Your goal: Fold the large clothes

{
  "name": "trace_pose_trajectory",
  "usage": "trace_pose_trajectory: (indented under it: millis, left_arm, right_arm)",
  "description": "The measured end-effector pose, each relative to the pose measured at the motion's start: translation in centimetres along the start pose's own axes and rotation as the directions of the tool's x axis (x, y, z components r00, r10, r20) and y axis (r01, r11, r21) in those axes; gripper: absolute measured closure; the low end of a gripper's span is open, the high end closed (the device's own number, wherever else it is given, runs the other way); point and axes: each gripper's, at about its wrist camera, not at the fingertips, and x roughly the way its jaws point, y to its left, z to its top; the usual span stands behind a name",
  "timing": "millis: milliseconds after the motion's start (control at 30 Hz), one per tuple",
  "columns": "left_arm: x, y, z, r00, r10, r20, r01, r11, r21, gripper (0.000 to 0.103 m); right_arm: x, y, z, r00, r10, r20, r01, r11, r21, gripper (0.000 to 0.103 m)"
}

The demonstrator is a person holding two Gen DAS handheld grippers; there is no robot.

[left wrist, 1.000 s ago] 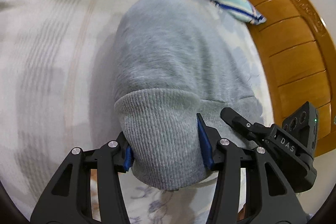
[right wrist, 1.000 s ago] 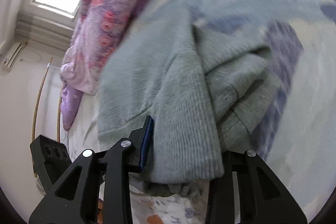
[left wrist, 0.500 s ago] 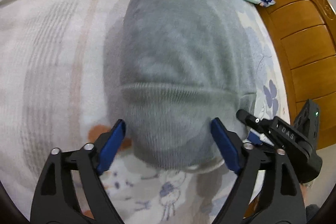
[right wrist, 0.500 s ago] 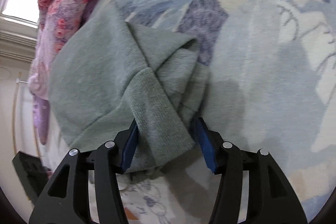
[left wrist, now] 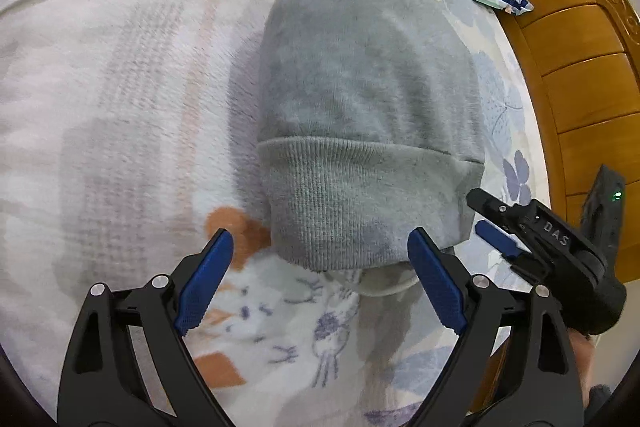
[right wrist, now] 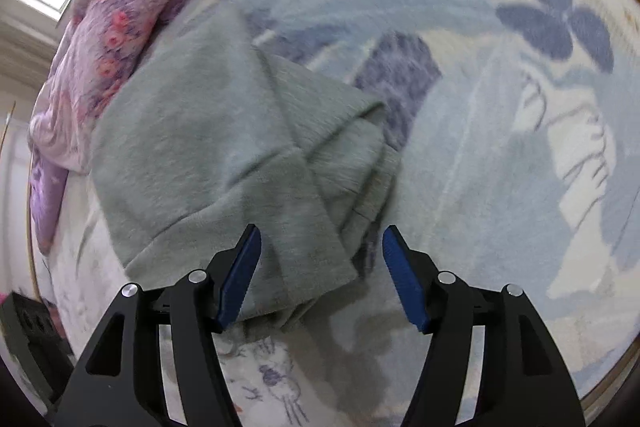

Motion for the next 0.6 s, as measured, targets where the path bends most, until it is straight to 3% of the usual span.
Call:
trace_pose_trajectory:
  millis: [133,400,600]
  left_arm:
    - [-3.0,-0.3,0.6,0.999,0.035,0.034,-0.036,0.999,0.022,0.012]
    - [-9.3,0.1,0.9,0.983,0.156,0.098,-0.163,0.985,0.063,0.011]
    - [-14.5,1.4,0.8,0.976,0.173,0.134,-0.184,0.98,0.069,0.011]
  right_arm:
    - [-2.4,3.1,-0.4,0.994,-0.095,0.044,0.099,0.989,-0.11,0.042]
    - [-7.4,10.2,-2.9,0.994,-0.067,0.092,0.089,0.962,-0.258,0.034]
    - [-11.2,15.4,-4.8,0.989,-0.074,0.129,0.112,0.943,-0.312,0.023]
